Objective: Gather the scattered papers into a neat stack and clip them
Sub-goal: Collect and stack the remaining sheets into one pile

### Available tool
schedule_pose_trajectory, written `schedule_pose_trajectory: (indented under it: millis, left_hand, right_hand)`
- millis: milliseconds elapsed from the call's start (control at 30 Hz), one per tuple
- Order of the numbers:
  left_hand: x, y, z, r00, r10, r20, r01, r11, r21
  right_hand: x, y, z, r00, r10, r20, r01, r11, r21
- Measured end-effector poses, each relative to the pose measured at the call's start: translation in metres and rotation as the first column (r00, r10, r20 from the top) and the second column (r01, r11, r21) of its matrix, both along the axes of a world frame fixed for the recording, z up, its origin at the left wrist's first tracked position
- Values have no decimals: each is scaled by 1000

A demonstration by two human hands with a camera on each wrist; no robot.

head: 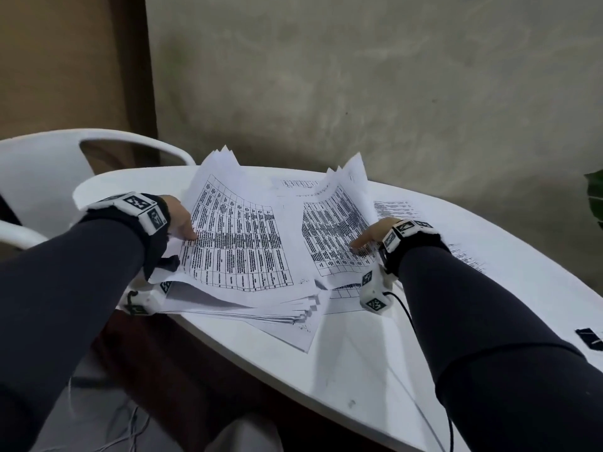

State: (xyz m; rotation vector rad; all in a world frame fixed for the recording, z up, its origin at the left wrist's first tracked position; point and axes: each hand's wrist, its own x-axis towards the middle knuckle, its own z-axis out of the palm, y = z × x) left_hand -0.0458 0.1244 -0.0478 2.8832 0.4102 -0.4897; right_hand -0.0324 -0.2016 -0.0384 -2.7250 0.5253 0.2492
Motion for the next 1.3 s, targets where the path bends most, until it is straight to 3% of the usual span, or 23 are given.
schedule_pose_trajectory:
  millis: [100,300,400,467,567,633,700,767,900,933,1000,1067,1100,1133,1266,1300]
  left_hand:
    - [-3,-1,-1,999,-10,43,8,999,41]
    - [-13,3,0,998,27,48,-20,989,-149]
    - [-16,5,-4,996,58,62,-41,966,-257]
    - [-21,1,-7,993,96,73,-66,942,-330]
    - [-35,-12,-7,988,154,33,-119,869,-480]
    - [-39,-16,-9,982,187,15,-152,840,-520]
    - [-39,-17,-11,984,179,-11,-156,821,-549]
    - [-40,-15,-13,977,206,-58,-197,761,-618]
    - [-36,-9,-24,961,270,-67,-226,614,-756]
    - [-33,-8,-29,949,310,-52,-216,524,-824]
    - [-31,-9,-34,923,376,-83,-179,228,-957]
    - [-32,-11,-32,922,377,-94,-158,141,-977]
    - [-32,-10,-30,920,372,-123,-185,136,-973]
    - [-31,-8,-32,923,362,-130,-209,188,-960]
    - [-22,2,-36,974,217,-71,-199,658,-726]
    - [-27,-1,-26,975,206,-78,-198,666,-719]
  right_hand:
    - [-3,8,4,999,18,48,-18,1000,-7]
    - [-14,-13,4,999,-3,53,0,998,57]
    - [-24,-25,24,976,-86,201,77,996,56]
    - [-25,-34,41,906,-185,380,125,976,178]
    - [-26,-37,67,702,-432,566,79,838,540]
    - [-26,-36,82,614,-555,561,-64,674,736]
    - [-22,-36,88,640,-567,519,-167,557,814]
    - [-19,-30,82,761,-476,441,-147,535,832]
    - [-33,10,49,933,-216,288,-86,644,760]
    - [-38,21,38,955,-168,243,-53,711,701]
    - [-45,38,22,984,-20,180,-71,871,486]
    - [-49,56,10,981,155,115,-181,943,278]
    - [-51,66,5,975,211,73,-222,947,231]
    - [-53,74,3,969,244,43,-247,946,212]
    - [-63,93,5,938,330,-103,-314,938,149]
    - [-60,89,7,941,325,-93,-305,935,180]
